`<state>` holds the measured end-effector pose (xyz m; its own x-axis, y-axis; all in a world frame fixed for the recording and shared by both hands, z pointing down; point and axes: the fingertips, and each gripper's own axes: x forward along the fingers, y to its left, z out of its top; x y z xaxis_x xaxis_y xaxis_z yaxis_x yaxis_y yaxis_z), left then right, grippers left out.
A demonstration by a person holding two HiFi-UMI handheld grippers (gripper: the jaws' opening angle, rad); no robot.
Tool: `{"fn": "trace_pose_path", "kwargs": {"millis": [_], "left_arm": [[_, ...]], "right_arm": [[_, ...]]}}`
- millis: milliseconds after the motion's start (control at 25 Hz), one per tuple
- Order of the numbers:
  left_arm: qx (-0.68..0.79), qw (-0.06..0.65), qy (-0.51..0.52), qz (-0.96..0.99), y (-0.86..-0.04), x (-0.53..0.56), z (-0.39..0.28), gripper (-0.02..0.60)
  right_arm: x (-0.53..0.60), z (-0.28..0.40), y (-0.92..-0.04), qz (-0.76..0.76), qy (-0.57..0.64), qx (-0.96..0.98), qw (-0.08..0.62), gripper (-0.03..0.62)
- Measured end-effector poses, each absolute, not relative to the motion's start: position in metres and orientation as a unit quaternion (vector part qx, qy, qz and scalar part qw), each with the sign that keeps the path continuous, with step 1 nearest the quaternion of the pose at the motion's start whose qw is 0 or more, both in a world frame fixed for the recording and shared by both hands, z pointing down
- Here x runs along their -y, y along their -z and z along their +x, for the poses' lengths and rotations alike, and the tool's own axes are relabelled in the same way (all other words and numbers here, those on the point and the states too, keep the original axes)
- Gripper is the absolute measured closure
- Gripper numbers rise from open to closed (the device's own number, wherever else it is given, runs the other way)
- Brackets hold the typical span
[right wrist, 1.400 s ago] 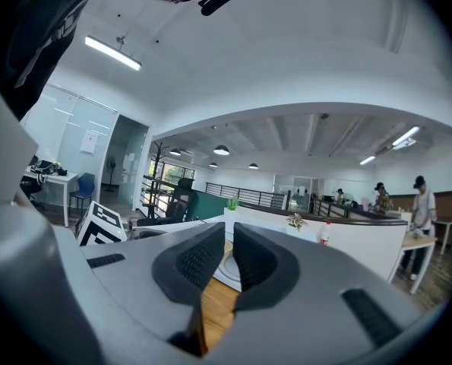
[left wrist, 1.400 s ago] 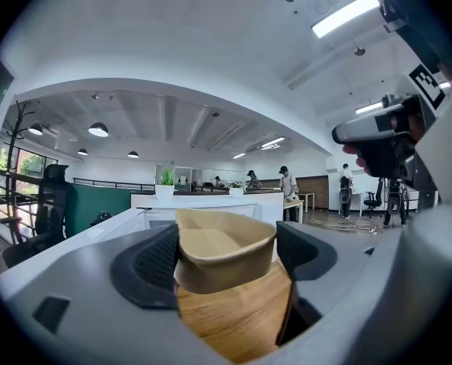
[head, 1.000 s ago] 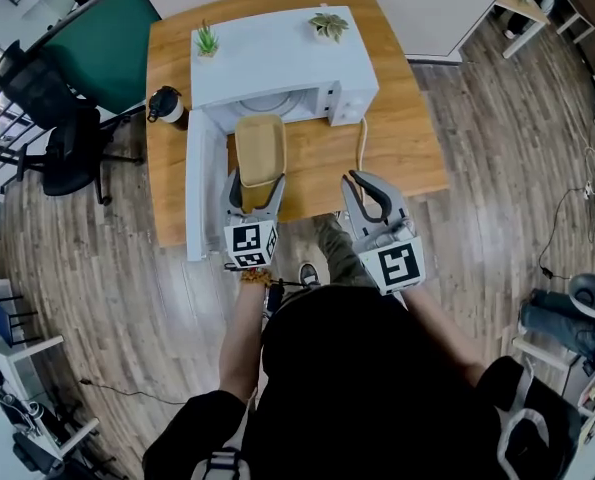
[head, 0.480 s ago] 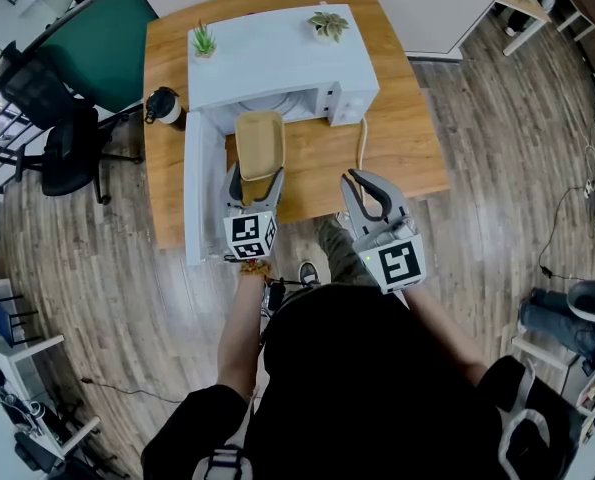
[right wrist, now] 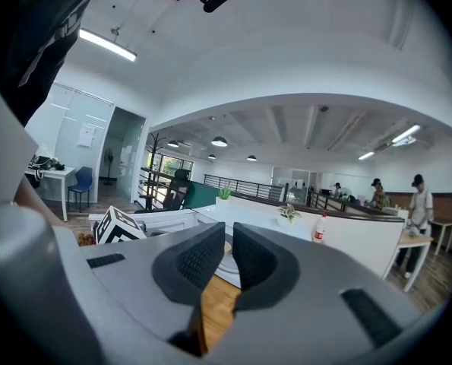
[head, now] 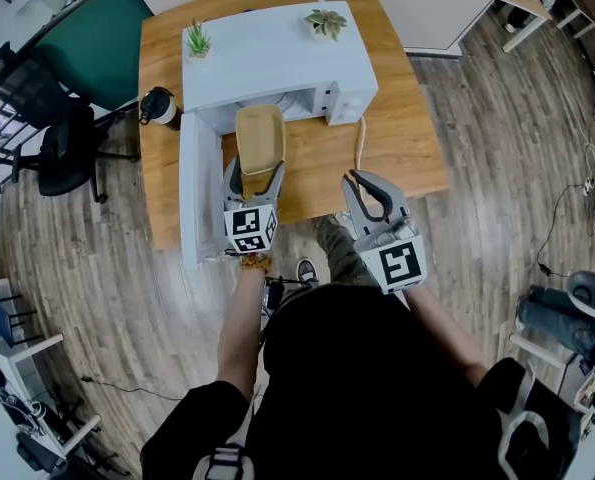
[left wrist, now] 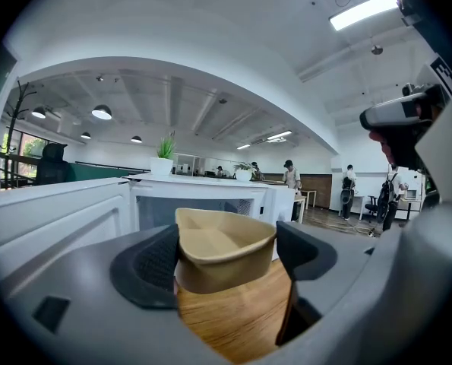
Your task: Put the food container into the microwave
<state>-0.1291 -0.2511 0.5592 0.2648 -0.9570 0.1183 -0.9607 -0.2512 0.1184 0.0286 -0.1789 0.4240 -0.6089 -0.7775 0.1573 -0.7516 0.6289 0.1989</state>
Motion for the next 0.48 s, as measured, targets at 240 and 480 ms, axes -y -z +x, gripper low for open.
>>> {"fn": "trace_pose_path", "kwargs": {"millis": [240, 480], "left_arm": [[0.607, 0.091, -0.012, 0.789, -0.566, 0.258, -0.127, 0.143], [0.607, 0.095, -0.012, 0.789, -0.57, 0.269, -0.125, 0.143]], "right_arm": [[0.187, 0.029, -0.426, 0.427, 0.055, 0.895, 0.113, 0.569], [0.196, 0.03, -0.428, 0.428, 0.053, 0.895, 0.118, 0.569]]}}
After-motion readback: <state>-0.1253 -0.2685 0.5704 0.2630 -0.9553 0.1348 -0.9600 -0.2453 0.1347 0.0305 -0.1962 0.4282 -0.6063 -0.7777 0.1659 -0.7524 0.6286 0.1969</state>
